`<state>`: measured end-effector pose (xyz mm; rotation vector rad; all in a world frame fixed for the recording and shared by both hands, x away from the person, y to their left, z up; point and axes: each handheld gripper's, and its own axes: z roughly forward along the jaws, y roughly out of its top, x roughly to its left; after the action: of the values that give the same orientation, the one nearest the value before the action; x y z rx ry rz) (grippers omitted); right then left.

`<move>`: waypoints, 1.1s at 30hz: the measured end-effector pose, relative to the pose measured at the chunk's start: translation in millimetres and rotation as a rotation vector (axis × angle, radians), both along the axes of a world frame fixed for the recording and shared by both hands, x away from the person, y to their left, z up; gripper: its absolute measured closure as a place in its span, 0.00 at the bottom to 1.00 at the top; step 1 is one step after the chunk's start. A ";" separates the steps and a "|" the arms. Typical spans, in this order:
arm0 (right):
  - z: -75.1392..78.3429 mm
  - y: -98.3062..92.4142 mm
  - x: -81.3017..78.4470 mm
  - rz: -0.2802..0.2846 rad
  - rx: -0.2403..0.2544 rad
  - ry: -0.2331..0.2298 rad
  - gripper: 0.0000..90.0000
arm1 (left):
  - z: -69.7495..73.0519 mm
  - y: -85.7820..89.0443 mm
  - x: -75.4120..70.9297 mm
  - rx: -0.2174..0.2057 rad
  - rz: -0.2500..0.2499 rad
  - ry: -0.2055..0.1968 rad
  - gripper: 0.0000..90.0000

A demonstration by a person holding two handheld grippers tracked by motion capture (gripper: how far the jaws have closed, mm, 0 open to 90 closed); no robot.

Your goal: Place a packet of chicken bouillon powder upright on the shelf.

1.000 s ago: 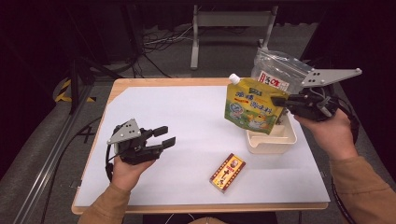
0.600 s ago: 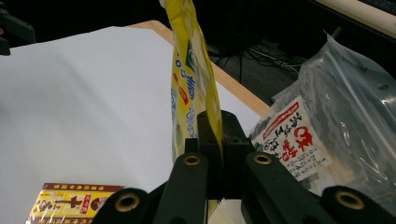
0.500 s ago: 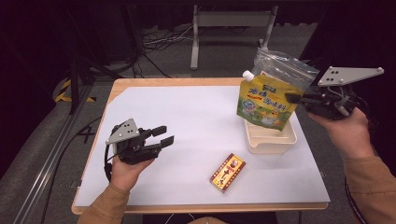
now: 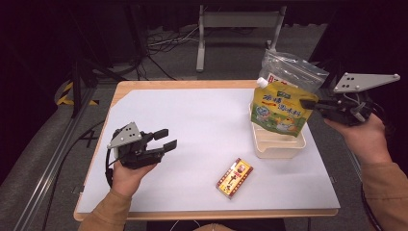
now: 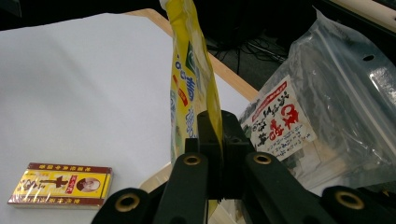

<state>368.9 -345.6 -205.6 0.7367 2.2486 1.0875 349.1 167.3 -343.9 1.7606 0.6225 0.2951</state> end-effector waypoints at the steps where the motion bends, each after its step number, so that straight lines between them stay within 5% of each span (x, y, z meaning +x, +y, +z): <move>1: -1.8 -1.4 0.6 0.004 -0.002 -0.002 0.99 | -0.4 0.1 0.2 0.001 0.002 -0.003 0.52; 33: -38.1 -17.6 20.0 0.031 -0.053 0.038 0.99 | -5.4 -3.6 0.6 0.015 -0.001 0.014 0.53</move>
<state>389.0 -363.2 -243.8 0.7084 2.3183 1.0320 349.7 163.6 -349.4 1.7787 0.6310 0.2883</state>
